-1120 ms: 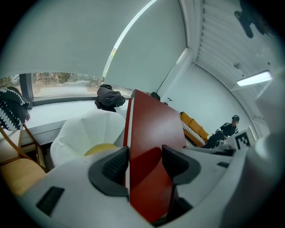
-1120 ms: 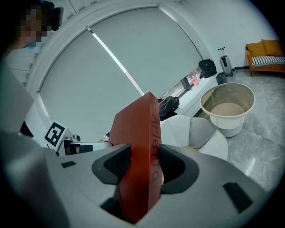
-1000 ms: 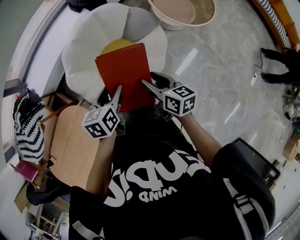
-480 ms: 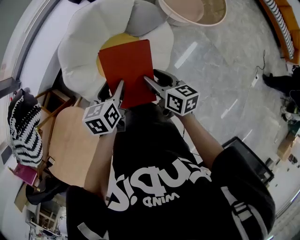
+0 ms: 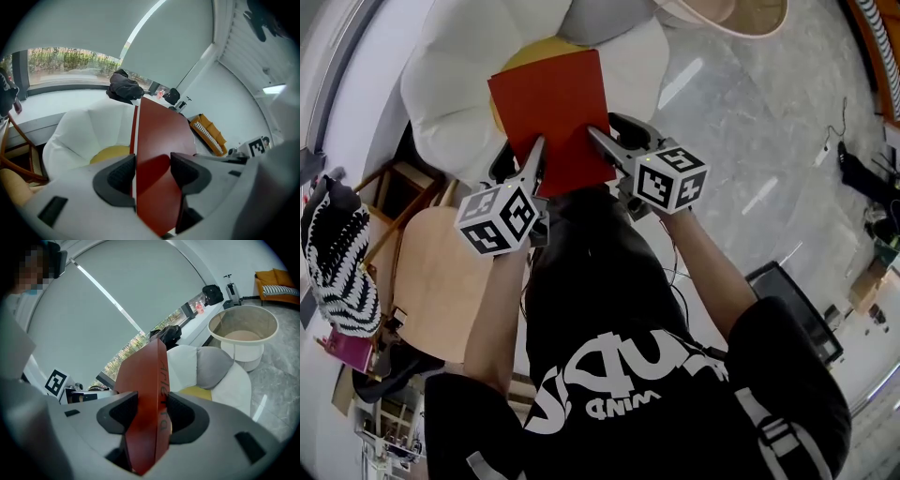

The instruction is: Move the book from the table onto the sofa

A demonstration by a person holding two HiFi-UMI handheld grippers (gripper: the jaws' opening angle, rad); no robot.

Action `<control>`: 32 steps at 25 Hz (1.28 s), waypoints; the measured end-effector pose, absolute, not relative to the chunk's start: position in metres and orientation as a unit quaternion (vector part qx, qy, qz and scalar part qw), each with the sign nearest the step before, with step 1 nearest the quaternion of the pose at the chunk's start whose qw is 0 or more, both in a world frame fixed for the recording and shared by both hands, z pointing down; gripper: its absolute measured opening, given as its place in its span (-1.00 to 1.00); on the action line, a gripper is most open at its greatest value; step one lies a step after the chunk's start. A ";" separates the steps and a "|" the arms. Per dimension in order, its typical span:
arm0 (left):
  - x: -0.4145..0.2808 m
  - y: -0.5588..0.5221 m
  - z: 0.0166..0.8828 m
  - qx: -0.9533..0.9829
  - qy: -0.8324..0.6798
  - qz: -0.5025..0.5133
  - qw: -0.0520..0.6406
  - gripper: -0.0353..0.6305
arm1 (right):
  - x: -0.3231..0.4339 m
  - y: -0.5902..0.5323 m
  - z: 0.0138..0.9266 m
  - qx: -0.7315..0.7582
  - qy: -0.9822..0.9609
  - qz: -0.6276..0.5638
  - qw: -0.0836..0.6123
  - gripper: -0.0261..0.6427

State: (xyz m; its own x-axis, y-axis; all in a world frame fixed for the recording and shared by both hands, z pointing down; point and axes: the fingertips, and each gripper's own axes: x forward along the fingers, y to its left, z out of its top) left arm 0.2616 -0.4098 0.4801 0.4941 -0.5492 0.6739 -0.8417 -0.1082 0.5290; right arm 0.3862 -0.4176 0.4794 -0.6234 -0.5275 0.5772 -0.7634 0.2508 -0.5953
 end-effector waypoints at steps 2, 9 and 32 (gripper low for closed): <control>0.256 -0.413 0.498 0.724 -0.480 0.156 0.471 -0.15 | 0.381 -0.422 0.497 0.413 -0.779 0.453 0.133 -0.35; 0.243 -0.422 0.569 0.714 -0.481 0.162 0.483 -0.15 | 0.368 -0.430 0.567 0.417 -0.765 0.471 0.140 -0.35; 0.238 -0.453 0.768 0.701 -0.467 0.186 0.506 -0.15 | 0.363 -0.458 0.767 0.424 -0.737 0.501 0.162 -0.35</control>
